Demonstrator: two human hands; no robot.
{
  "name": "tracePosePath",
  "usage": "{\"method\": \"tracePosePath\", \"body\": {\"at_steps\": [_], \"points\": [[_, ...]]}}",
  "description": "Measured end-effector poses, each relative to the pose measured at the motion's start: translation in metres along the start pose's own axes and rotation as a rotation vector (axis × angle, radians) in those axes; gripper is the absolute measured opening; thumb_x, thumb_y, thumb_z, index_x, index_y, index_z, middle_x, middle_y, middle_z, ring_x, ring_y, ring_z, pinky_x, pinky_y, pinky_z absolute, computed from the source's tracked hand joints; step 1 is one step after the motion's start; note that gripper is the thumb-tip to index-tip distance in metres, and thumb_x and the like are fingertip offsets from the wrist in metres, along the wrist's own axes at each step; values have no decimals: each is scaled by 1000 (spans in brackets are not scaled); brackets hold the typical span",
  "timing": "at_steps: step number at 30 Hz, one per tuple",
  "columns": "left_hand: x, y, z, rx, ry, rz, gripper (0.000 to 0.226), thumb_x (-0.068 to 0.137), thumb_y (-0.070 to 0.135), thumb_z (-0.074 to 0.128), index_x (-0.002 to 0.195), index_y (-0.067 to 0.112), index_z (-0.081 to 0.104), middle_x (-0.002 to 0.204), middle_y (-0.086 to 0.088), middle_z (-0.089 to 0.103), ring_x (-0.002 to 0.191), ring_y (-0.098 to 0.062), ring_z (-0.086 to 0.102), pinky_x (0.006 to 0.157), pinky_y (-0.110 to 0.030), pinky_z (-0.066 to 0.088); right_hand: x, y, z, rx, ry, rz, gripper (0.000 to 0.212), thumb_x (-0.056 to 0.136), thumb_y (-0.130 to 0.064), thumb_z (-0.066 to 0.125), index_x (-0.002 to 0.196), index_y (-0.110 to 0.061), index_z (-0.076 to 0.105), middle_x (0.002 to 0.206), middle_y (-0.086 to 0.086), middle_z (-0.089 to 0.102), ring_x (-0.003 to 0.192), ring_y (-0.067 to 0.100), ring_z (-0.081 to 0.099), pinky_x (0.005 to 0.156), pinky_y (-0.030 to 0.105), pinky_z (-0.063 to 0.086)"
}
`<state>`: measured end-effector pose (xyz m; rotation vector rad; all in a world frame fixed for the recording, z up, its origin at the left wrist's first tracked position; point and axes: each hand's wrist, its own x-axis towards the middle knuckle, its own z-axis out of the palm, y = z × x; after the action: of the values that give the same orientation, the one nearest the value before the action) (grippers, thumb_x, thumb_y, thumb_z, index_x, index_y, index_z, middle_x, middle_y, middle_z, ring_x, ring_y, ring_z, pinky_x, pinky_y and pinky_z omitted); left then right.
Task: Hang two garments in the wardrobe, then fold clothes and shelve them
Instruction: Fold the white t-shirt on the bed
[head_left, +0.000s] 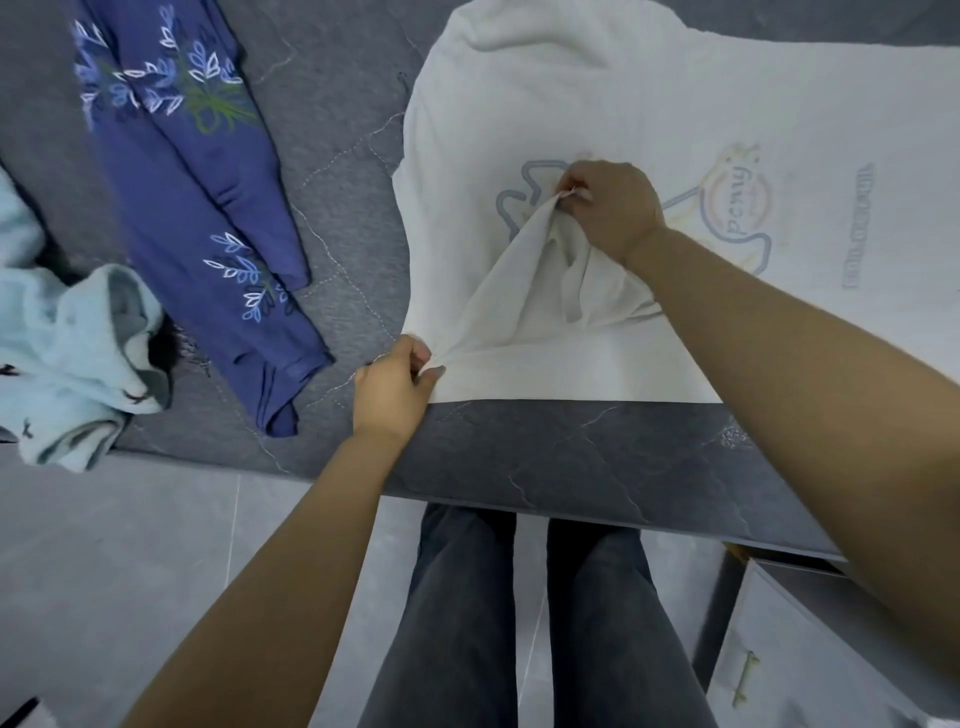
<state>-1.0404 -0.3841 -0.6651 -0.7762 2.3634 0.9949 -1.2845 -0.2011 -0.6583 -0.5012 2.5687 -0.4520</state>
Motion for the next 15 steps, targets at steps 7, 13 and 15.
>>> {"method": "tracePosePath", "body": {"at_steps": [7, 13, 15], "points": [[17, 43, -3, 40, 96, 124, 51, 75, 19, 73, 124, 21, 55, 122, -1, 51, 112, -24, 51, 95, -38, 38, -32, 8, 1, 246, 229, 33, 32, 88, -15, 61, 117, -3, 59, 115, 17, 56, 105, 29, 55, 90, 31, 43], [82, 110, -1, -104, 106, 236, 39, 86, 23, 71, 121, 12, 56, 119, -7, 54, 101, -23, 56, 81, -22, 43, -116, 23, 34, -5, 93, -155, 26, 80, -18, 70, 105, -10, 66, 94, 11, 55, 86, 30, 54, 75, 36, 40], [104, 129, 3, -44, 28, 277, 47, 84, 31, 72, 124, 14, 55, 121, -7, 56, 108, -25, 53, 90, -32, 45, -119, 29, 46, -148, 19, -163, 33, 78, -23, 72, 108, -12, 64, 97, 11, 54, 89, 32, 53, 77, 38, 37]]}}
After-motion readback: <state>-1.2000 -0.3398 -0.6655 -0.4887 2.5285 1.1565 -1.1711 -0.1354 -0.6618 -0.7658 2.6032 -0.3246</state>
